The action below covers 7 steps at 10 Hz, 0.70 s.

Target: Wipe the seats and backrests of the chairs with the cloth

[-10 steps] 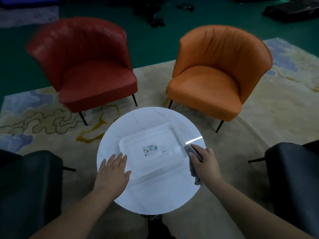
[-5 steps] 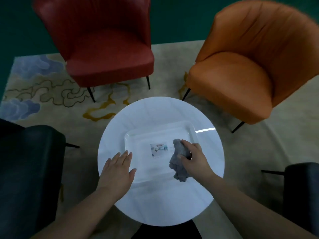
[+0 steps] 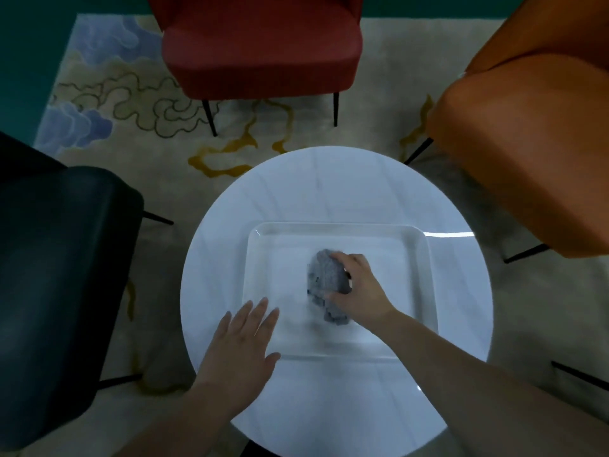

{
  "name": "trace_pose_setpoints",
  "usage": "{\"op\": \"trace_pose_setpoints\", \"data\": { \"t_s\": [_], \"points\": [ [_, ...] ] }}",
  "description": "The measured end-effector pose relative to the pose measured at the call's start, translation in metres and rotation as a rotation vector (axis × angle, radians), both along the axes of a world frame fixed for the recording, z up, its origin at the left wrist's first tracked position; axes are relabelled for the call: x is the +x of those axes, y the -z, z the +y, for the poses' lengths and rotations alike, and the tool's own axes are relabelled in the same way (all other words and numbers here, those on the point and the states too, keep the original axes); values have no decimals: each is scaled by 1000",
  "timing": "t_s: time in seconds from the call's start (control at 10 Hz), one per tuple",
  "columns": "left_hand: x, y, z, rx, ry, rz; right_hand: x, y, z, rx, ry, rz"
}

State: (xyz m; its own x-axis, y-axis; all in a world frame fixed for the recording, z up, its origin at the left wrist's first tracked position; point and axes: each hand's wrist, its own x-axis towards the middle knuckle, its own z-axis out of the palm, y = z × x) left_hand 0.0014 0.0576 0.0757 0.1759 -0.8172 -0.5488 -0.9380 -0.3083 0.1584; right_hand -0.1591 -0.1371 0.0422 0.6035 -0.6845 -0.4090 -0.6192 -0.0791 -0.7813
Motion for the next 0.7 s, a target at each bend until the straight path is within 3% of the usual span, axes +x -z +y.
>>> {"op": "trace_pose_setpoints", "data": {
  "t_s": [0.2,0.5,0.7],
  "points": [
    [-27,22,-14,-53,-53,7,-18,19,-14,-171,-183,127],
    [-24,42,-40,17,-179,-37,-13,23,-9,-364,-253,250],
    [-18,24,-44,31,-124,-66,-15,4,-16,-285,-263,279]
  ]
}}
